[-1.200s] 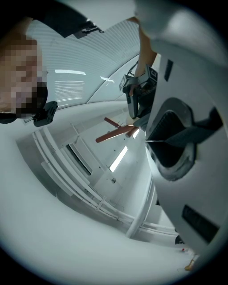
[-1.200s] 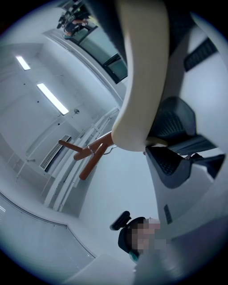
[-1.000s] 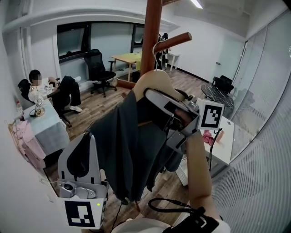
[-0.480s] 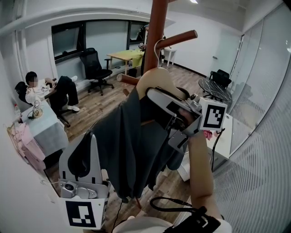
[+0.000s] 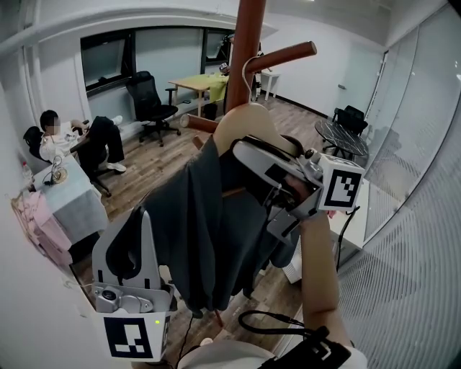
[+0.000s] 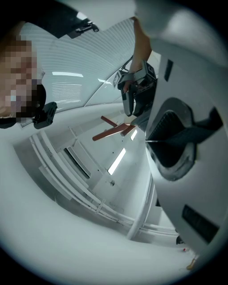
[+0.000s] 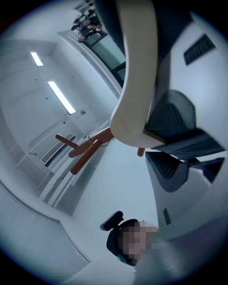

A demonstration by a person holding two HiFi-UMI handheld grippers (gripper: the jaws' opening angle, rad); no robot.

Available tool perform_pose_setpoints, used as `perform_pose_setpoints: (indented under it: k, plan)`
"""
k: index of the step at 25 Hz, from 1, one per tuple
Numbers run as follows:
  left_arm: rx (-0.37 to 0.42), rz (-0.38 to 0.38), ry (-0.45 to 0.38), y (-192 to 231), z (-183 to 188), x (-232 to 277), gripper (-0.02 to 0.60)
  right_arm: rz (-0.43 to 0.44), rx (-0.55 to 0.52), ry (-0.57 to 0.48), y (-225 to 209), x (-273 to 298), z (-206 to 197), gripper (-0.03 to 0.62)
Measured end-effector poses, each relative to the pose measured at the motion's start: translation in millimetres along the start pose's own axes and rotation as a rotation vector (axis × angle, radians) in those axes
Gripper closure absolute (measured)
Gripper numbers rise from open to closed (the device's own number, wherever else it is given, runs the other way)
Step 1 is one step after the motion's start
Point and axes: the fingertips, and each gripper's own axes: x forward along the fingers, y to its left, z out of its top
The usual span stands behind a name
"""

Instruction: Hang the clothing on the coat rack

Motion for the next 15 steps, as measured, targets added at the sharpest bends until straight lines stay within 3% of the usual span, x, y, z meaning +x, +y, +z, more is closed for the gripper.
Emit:
perform_pose_setpoints:
  k: [7,12,15]
  plan:
    - [0.056,0.058,0.021,-19.1,2.2,-2.8,0.557,-0.039,-0.069,0.024,1.4,-38.3,-3.6,0.448]
    - [0.08,0.063,0.013,-11.0,7.8,-4.4,0.558,-0.072,-0.106,0.028,-0.7,-32.6,-6.7,0.449]
    - [0.11,0.055,-0.002,-23.7,15.7,-8.6,0.557,-0.094,-0.183,0.053,5.0,-42.6,-11.8,0.45]
